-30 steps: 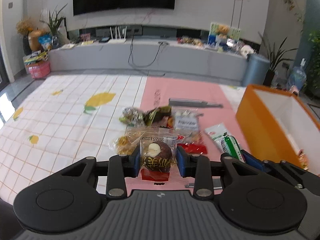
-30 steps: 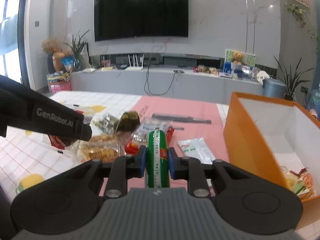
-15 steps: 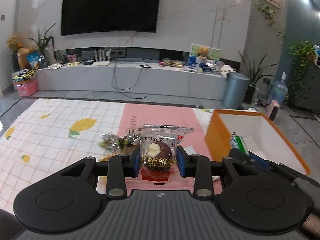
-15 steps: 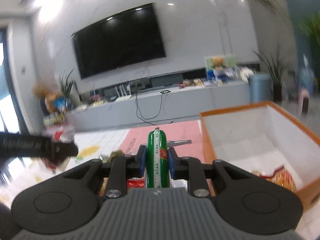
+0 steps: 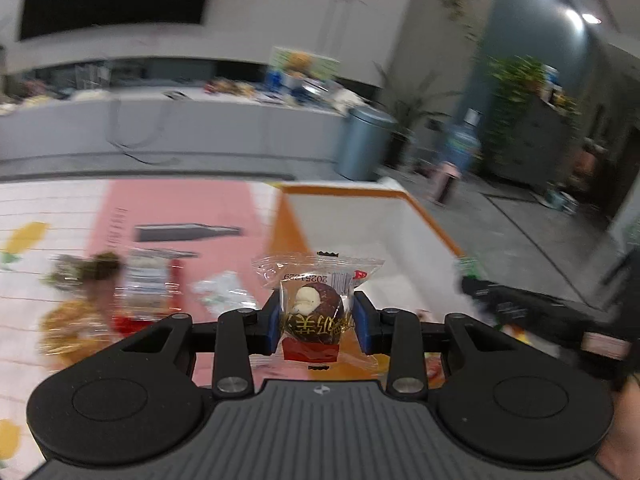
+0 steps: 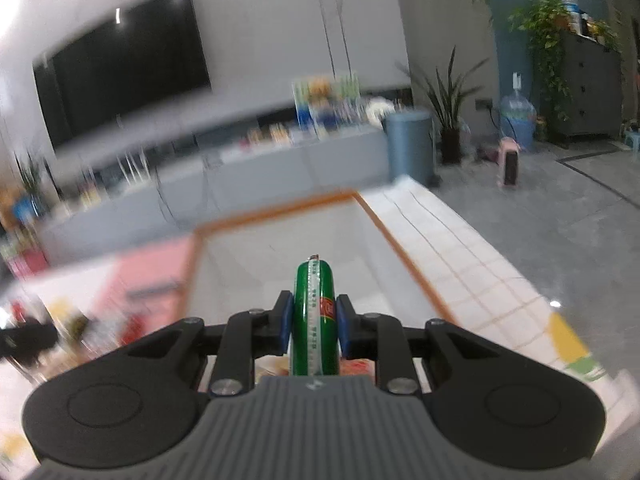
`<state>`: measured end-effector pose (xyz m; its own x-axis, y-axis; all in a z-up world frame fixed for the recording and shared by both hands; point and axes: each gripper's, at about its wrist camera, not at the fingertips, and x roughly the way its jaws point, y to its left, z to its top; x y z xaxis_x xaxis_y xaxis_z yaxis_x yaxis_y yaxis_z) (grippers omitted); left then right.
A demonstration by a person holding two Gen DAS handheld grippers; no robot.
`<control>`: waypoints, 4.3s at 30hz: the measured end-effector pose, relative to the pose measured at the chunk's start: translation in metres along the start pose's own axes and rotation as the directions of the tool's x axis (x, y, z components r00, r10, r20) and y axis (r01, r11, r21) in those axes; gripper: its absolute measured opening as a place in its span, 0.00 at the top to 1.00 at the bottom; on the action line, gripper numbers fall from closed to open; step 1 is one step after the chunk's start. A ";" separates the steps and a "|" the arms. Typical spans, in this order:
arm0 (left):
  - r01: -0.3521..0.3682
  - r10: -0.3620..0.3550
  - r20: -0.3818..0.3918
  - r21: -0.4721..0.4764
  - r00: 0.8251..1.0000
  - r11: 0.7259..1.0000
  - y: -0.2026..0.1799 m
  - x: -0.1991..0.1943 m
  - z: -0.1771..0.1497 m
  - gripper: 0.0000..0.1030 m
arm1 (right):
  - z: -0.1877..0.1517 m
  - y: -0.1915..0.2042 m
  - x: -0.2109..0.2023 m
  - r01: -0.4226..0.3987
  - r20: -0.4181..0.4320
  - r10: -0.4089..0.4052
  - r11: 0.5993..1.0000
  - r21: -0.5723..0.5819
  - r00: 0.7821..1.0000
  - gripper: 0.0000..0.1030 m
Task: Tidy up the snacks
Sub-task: 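Lower the sausage stick into the box and open the right gripper, then lower the chocolate ball into the box and open the left gripper, then move both grippers back from the box over the table snacks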
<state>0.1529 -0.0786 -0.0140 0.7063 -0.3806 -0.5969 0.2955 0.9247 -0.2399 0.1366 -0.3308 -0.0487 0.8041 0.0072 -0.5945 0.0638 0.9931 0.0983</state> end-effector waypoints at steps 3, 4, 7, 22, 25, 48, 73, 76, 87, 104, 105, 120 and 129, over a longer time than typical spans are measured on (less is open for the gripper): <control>0.040 -0.039 -0.013 0.036 0.999 0.999 -0.011 0.014 0.002 0.61 | 0.005 -0.004 0.021 0.025 -0.104 -0.037 0.993 -0.114 0.994 0.80; 0.048 -0.047 -0.018 0.043 0.999 0.998 -0.013 0.018 0.001 0.61 | 0.005 -0.005 0.028 0.033 -0.129 -0.050 0.990 -0.137 0.990 0.80; 0.108 -0.106 -0.058 0.040 0.993 0.993 -0.012 0.033 0.000 0.61 | 0.001 -0.009 0.044 0.049 -0.171 -0.076 0.986 -0.156 0.982 0.80; 0.068 -0.062 -0.111 0.058 0.992 0.996 -0.003 0.052 -0.017 0.61 | -0.016 -0.002 0.089 0.179 -0.238 -0.238 0.953 -0.243 0.942 0.80; 0.068 -0.061 -0.115 0.057 0.991 0.996 -0.004 0.051 -0.018 0.61 | -0.016 -0.001 0.086 0.177 -0.231 -0.231 0.957 -0.231 0.945 0.76; 0.037 -0.034 -0.050 0.058 0.998 0.998 -0.013 0.021 -0.026 0.61 | -0.001 -0.012 -0.015 0.145 0.044 -0.153 0.980 0.140 0.987 0.61; 0.169 -0.103 -0.345 0.166 0.933 0.972 -0.132 0.183 0.014 0.60 | -0.031 -0.125 0.008 0.243 -0.043 -0.248 0.878 0.412 0.968 0.61; 0.155 -0.091 -0.339 0.165 0.936 0.974 -0.129 0.185 0.013 0.59 | -0.032 -0.123 0.011 0.239 -0.052 -0.239 0.879 0.413 0.970 0.61; 0.134 -0.093 -0.331 0.103 0.939 0.986 -0.108 0.166 0.013 0.27 | -0.031 -0.112 0.013 0.254 -0.067 -0.248 0.891 0.376 0.967 0.56; 0.084 -0.059 -0.224 0.104 0.973 0.991 -0.076 0.093 0.029 0.22 | -0.007 -0.050 -0.015 0.186 0.049 -0.208 0.941 0.283 0.977 0.20; 0.082 -0.059 -0.215 0.098 0.975 0.992 -0.073 0.088 0.030 0.22 | -0.006 -0.046 -0.018 0.183 0.055 -0.205 0.945 0.271 0.977 0.19; -0.021 0.030 -0.119 0.075 0.992 0.997 -0.014 0.007 0.034 0.17 | 0.004 0.020 -0.031 0.050 0.063 -0.062 0.984 0.172 0.996 0.03; -0.102 0.102 -0.041 0.012 0.994 0.995 0.036 -0.035 0.017 0.13 | 0.004 0.065 -0.034 -0.241 0.076 0.232 0.956 0.166 0.970 0.03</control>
<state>0.1497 -0.0319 0.0116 0.7059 -0.2834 -0.6491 0.2297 0.9585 -0.1687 0.1162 -0.2667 -0.0186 0.8393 0.2280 -0.4935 -0.0350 0.9285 0.3696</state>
